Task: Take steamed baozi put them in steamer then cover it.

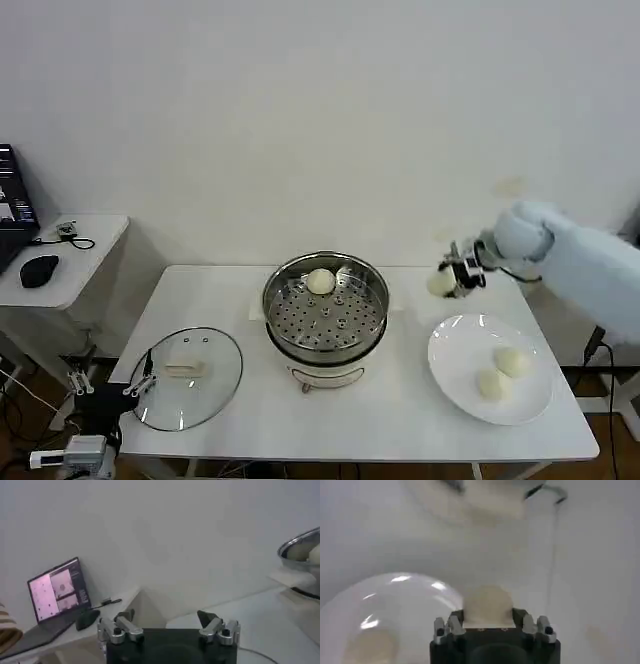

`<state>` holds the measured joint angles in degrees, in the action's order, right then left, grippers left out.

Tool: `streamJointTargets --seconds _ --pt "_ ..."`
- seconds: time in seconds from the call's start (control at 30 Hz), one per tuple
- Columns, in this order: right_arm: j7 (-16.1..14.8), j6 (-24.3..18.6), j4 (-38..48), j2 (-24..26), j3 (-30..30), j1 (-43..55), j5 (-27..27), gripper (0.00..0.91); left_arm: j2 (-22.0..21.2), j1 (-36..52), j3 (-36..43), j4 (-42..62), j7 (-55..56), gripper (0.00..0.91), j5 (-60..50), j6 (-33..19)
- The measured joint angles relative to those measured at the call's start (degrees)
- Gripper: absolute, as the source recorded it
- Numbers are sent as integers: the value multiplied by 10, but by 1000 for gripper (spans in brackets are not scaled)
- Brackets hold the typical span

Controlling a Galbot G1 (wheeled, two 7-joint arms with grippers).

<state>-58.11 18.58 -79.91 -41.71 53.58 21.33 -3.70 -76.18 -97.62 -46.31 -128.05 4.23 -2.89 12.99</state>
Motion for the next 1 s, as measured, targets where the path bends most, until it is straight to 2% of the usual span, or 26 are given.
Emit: streamJointTargets --seconds 0.23,0.53,0.73,1.0 --pt "24 56 1 -85 42 53 -81 675 -2 3 -3 0 0 907 0 0" --pt "60 125 34 -207 83 54 -162 665 -4 0 -12 -1 0 907 2 0" --pt "75 154 63 -263 103 40 -191 675 -5 1 -15 -2 0 907 2 -1" --pt "89 171 102 -311 112 19 -205 675 -6 6 -14 1 1 907 2 -1"
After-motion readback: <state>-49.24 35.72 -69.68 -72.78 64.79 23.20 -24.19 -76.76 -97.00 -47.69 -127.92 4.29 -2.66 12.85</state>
